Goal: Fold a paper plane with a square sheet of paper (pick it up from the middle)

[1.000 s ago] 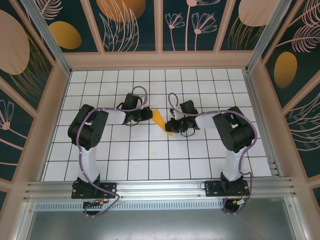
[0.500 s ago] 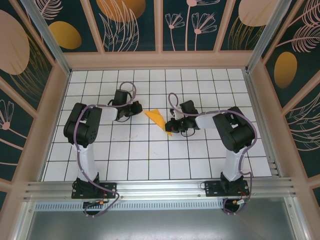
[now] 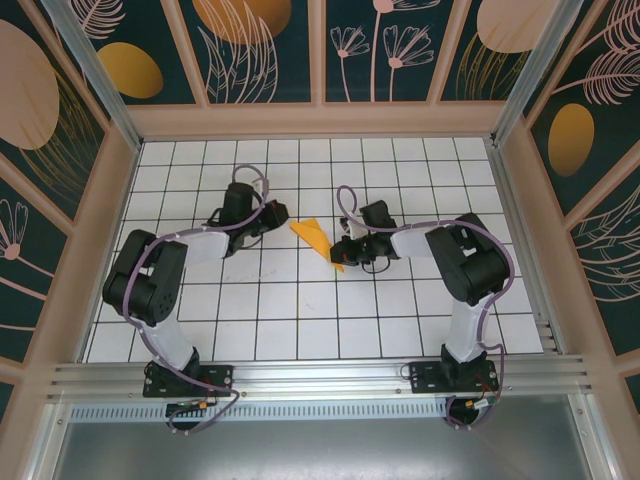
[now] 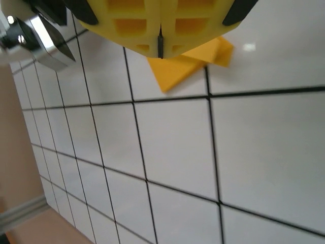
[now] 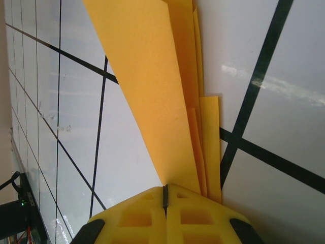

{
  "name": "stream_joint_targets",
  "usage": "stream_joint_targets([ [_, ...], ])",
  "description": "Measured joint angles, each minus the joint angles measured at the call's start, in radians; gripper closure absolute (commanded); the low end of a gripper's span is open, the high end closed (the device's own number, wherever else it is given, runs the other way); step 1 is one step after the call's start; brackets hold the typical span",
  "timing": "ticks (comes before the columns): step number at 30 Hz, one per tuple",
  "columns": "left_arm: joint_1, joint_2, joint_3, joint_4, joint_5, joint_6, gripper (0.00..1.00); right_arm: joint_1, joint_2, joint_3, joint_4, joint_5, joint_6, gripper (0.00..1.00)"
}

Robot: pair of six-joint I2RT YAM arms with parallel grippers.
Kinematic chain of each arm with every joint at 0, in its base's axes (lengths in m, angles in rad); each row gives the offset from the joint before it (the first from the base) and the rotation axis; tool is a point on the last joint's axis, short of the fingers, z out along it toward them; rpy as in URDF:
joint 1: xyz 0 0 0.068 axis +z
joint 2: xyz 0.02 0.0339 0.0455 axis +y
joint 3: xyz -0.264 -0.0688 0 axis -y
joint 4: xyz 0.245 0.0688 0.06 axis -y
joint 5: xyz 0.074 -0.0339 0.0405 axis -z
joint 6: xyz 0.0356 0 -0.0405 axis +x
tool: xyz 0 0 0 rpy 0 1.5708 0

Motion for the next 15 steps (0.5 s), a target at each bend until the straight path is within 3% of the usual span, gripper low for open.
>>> stream_joint_targets([
  [5,-0.097,0.068,-0.018,0.053,0.037,-0.059,1.00,0.000,0.000,0.000,0.000,0.000,0.000,1.00],
  [15,-0.206,0.156,0.005,0.066,0.056,-0.092,1.00,0.000,0.000,0.001,0.000,0.000,0.005,1.00],
])
